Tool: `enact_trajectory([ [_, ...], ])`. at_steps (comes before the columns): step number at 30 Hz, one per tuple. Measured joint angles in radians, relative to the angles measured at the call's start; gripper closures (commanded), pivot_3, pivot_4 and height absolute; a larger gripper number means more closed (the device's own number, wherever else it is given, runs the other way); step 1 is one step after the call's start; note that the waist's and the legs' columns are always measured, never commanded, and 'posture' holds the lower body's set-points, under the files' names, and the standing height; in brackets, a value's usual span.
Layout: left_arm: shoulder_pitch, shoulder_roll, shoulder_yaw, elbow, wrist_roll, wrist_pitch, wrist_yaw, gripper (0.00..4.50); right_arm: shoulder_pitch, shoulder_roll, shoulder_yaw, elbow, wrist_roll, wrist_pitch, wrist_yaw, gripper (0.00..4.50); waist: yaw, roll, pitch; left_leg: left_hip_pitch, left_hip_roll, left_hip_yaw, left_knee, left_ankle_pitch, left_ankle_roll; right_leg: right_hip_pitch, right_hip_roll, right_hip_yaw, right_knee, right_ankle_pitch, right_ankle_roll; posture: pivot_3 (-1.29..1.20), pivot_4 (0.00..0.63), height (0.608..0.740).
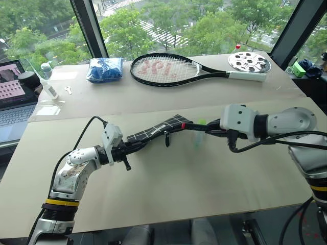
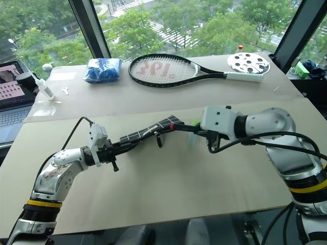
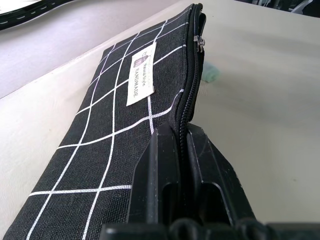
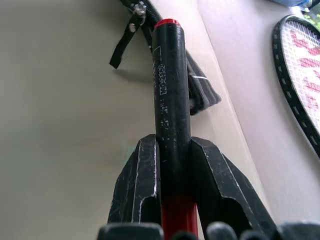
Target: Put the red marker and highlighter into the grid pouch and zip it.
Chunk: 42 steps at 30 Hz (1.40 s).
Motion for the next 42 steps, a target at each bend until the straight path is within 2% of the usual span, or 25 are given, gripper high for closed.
enact_trajectory([
  [7, 0.0, 0.0, -0.003, 0.0, 0.0, 0.0, 0.001, 4.5, -0.015, 0.025, 0.044, 0.032, -0.095, -0.007, -0.008, 3.99, 0.0, 0.0, 0.0, 0.0, 0.0, 0.0, 0.0, 0.0, 0.0, 0.0, 0.0, 0.0, 0.0, 0.0, 0.0, 0.0, 0.15, 0.74],
  [17, 0.0, 0.0, -0.006, 0.0, 0.002, 0.0, 0.002, 4.5, -0.057, 0.05, 0.048, 0.076, -0.122, -0.006, -0.016, 3.99, 0.0, 0.0, 0.0, 0.0, 0.0, 0.0, 0.0, 0.0, 0.0, 0.0, 0.0, 0.0, 0.0, 0.0, 0.0, 0.0, 0.15, 0.74],
  [23, 0.001, -0.002, -0.011, 0.0, 0.004, 0.0, 0.004, 4.5, -0.085, 0.054, 0.08, 0.118, -0.191, -0.007, -0.022, 3.99, -0.002, 0.0, 0.0, 0.0, 0.0, 0.0, 0.0, 0.0, 0.0, 0.0, 0.0, 0.0, 0.0, 0.0, 0.0, 0.0, 0.15, 0.74],
  [28, 0.002, -0.002, -0.017, 0.002, 0.006, 0.0, 0.005, 4.5, -0.126, 0.116, 0.162, 0.164, -0.295, -0.018, -0.046, 3.99, -0.004, 0.0, 0.0, 0.0, 0.0, 0.0, 0.0, 0.0, 0.0, 0.0, 0.0, 0.0, 0.0, 0.0, 0.0, 0.0, 0.15, 0.74],
  [37, 0.003, -0.009, -0.023, 0.009, 0.012, -0.001, 0.006, 4.5, -0.236, 0.311, 0.328, 0.232, -0.487, -0.106, -0.089, 3.99, -0.005, 0.0, 0.0, 0.0, 0.0, 0.0, 0.0, 0.0, 0.0, -0.001, 0.0, 0.0, 0.0, 0.0, 0.0, 0.0, 0.15, 0.74],
  [42, 0.002, -0.009, -0.023, 0.018, 0.013, -0.001, 0.005, 4.5, -0.269, 0.336, 0.369, 0.28, -0.54, -0.245, -0.101, 3.99, -0.005, 0.0, 0.0, 0.0, 0.0, 0.0, 0.0, 0.0, 0.0, -0.001, 0.0, 0.0, 0.0, 0.0, 0.0, 0.0, 0.15, 0.74],
])
